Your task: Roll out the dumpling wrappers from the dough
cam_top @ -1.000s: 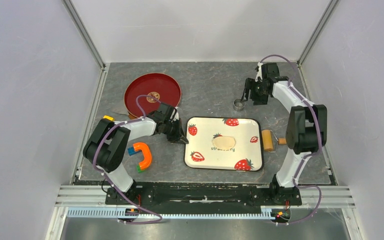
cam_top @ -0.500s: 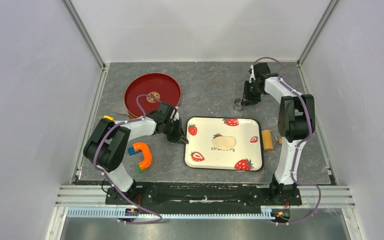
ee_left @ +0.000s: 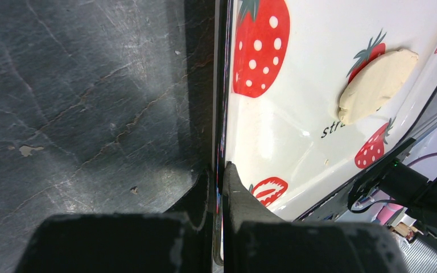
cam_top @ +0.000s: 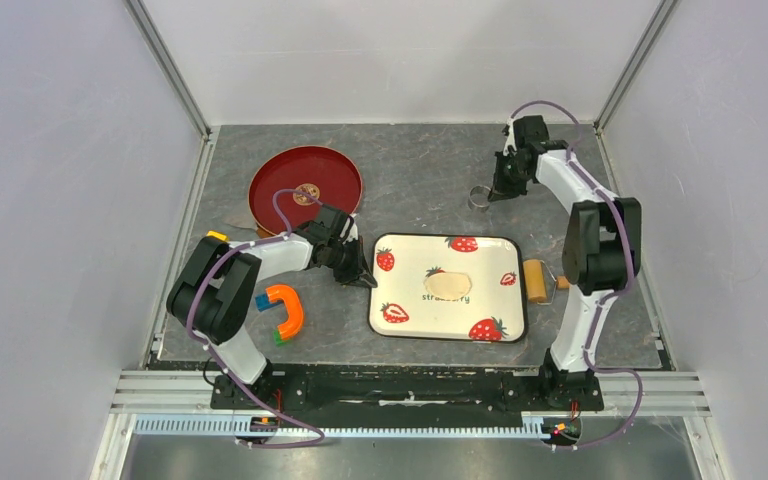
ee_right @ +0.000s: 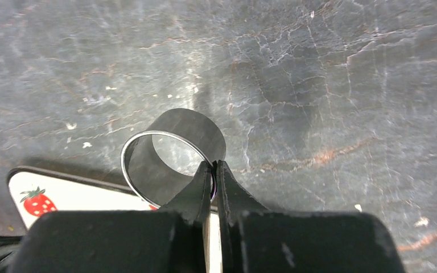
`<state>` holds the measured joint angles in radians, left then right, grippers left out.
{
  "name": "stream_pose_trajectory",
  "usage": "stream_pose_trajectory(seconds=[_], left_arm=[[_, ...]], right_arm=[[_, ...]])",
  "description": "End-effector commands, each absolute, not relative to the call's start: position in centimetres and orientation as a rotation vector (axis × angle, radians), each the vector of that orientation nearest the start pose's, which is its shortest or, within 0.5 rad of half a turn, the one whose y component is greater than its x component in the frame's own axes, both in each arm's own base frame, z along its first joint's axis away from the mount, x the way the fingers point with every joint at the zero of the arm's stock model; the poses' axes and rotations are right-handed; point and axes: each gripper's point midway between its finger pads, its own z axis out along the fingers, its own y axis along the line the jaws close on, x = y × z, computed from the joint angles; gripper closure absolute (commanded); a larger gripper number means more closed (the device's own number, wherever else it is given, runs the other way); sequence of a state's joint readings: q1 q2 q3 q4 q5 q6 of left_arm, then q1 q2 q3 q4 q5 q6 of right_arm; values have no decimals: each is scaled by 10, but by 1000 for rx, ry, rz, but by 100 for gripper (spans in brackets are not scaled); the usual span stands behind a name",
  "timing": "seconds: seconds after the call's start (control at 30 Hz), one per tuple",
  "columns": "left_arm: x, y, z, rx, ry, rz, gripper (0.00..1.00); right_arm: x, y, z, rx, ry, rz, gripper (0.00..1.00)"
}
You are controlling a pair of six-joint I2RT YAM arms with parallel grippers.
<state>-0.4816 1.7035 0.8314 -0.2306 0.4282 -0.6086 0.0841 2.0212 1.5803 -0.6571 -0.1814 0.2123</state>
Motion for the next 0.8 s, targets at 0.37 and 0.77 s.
stream_pose_trajectory(seconds=[0.37, 0.77], left_arm=[[210, -188, -48, -25, 3034, -503, 98], [210, -186, -48, -27, 3037, -490, 98]], right_arm=[[363, 124, 163, -123, 2488, 328, 100], [280, 164, 105, -240, 2586, 338, 100]])
